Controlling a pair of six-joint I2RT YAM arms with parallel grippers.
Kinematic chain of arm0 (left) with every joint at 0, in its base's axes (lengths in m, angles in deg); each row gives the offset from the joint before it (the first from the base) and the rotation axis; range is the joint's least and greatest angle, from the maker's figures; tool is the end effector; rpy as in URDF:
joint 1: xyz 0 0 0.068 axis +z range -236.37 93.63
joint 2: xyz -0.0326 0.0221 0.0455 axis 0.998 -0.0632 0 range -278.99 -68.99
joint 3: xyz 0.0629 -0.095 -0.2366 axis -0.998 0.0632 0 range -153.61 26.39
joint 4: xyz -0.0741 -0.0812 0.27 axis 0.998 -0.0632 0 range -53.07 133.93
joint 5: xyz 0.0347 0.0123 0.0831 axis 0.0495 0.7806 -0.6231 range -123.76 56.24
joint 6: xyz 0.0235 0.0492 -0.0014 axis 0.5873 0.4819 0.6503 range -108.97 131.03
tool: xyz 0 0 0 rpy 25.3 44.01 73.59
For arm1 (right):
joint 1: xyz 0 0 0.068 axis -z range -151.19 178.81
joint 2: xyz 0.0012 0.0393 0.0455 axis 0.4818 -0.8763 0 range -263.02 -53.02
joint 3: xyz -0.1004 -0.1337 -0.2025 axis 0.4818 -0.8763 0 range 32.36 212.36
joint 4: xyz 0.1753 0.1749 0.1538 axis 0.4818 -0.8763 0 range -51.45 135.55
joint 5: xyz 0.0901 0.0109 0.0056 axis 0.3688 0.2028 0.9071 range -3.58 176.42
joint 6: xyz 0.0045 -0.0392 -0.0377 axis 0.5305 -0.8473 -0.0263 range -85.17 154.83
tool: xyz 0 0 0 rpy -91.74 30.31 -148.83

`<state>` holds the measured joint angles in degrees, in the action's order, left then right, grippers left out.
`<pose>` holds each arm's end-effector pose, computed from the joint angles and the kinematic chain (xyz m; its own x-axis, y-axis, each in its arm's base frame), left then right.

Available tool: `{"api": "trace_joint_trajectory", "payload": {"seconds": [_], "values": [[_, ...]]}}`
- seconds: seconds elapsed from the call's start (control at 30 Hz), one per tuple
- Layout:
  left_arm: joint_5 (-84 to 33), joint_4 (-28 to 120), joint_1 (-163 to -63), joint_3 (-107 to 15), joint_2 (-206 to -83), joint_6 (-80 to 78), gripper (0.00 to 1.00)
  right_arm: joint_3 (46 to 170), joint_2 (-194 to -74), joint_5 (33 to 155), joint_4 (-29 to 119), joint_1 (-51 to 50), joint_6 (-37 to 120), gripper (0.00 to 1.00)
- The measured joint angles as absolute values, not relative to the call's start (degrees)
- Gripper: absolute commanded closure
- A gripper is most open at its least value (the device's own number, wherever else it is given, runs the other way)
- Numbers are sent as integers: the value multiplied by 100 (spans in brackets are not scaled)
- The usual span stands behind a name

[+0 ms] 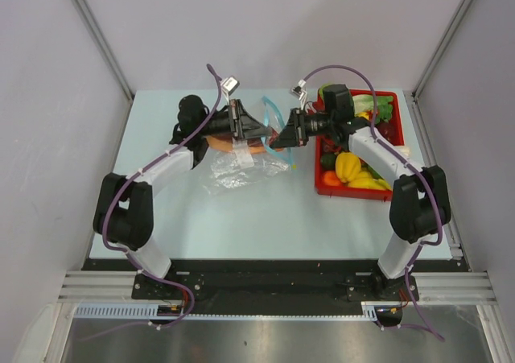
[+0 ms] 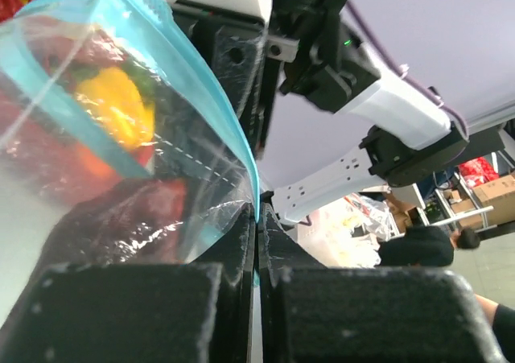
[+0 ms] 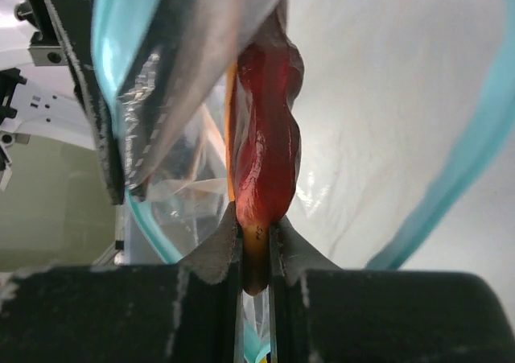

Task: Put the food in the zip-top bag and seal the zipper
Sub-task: Place the fake food in the zipper food storage bag, then adjust the zipper food storage bag at the center of the board.

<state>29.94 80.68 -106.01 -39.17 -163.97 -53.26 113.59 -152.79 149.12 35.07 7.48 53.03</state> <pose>0.3677 -0.1659 0.2938 -0.8365 -0.1255 -0.5333 0.5362 0.0126 -0.8440 0.3830 0.1844 0.2881 -0.7075 -0.1224 -0.6961 -0.7049 0.1927 0.6826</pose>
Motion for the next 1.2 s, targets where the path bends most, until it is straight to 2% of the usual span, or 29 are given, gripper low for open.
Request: {"api": "trace_joint_trajectory", "payload": {"seconds": [0.2, 0.27, 0.3, 0.33, 0.37, 0.4, 0.47, 0.63, 0.97, 1.2], "values": [[2890, 8483, -10597, -3917, -16424, -5606, 100, 11204, -15279, 14787, 3966, 665, 5281, 100], [2802, 8501, -10597, -3917, -16424, -5595, 100, 11202, -15262, 14745, 3778, 611, 4870, 93], [2782, 8498, -10597, -3917, -16424, -5590, 100, 11197, -15244, 14721, 3636, 589, 4673, 84], [2763, 8494, -10597, -3919, -16424, -5575, 100, 11191, -15205, 14700, 3437, 558, 4398, 61], [2743, 8492, -10597, -3926, -16424, -5547, 100, 11186, -15155, 14676, 3247, 534, 4168, 49], [2739, 8487, -10597, -3939, -16424, -5536, 100, 11186, -15093, 14656, 3053, 517, 3950, 33], [2734, 8481, -10597, -3989, -16424, -5503, 100, 11189, -14958, 14603, 2790, 497, 3587, 23], [2741, 8522, -10599, -4085, -16424, -5475, 100, 11433, -14588, 14391, 2023, 490, 2853, 19], [2789, 8533, -10601, -4088, -16424, -5278, 100, 13287, -14252, 13543, 227, 709, 2151, 17], [2789, 8595, -10614, -4088, -16426, -5245, 100, 13110, -13974, 12625, -90, 1000, 2560, 18]]}}
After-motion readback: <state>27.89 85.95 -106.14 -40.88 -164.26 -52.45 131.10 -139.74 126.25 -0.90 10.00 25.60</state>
